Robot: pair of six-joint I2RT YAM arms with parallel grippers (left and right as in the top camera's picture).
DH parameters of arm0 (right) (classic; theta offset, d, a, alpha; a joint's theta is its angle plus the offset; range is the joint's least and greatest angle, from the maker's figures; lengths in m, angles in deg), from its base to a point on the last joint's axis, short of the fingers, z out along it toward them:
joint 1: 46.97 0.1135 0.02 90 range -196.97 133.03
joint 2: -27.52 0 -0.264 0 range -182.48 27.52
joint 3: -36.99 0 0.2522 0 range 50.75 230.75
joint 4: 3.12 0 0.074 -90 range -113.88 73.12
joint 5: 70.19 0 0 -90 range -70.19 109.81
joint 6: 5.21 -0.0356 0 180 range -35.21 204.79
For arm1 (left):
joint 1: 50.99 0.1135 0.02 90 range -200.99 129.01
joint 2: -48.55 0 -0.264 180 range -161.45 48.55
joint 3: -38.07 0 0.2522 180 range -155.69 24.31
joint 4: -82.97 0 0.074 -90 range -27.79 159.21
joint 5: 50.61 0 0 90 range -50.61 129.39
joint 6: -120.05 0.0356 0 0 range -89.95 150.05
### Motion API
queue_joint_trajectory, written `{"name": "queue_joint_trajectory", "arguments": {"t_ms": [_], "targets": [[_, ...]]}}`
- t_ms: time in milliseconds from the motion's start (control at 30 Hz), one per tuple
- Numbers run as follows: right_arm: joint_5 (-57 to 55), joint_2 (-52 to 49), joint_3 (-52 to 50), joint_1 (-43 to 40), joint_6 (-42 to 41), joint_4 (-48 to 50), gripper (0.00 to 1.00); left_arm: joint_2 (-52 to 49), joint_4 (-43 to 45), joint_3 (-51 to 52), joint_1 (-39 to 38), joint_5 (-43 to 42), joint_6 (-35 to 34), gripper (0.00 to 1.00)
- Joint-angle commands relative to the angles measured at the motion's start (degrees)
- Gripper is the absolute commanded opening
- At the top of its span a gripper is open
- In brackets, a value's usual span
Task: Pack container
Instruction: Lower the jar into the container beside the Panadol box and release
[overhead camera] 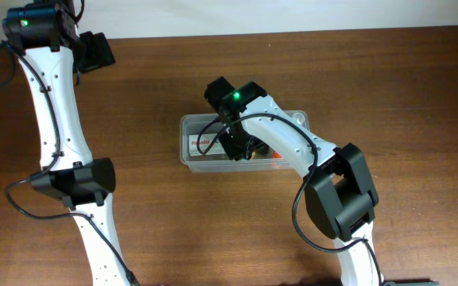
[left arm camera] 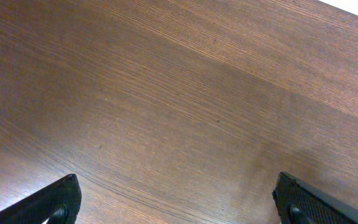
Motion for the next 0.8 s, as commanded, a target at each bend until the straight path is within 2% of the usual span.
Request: {"name": "queue_joint_trajectory", "arguments": {"t_ms": [0, 600, 633, 767], "targets": [[1.20, -0.63, -0.90, -0.22, 0.81, 0.83, 0.31, 0.74, -0.02, -0.42, -0.17, 0.66, 0.90, 0.99], [1.20, -0.63, -4.48, -0.26, 2.36, 3.96, 0.33, 0.63, -0.02, -0.35, -1.53, 0.63, 0.90, 0.99], [1.20, -0.63, -4.48, -0.26, 2.36, 3.93, 0.39, 0.63, -0.02, -0.35, -1.77, 0.66, 0.90, 1.00], [1.22, -0.63, -4.48, -0.26, 2.36, 3.93, 0.44, 0.63, -0.02, -0.35, -1.84, 0.66, 0.90, 0.99]]}}
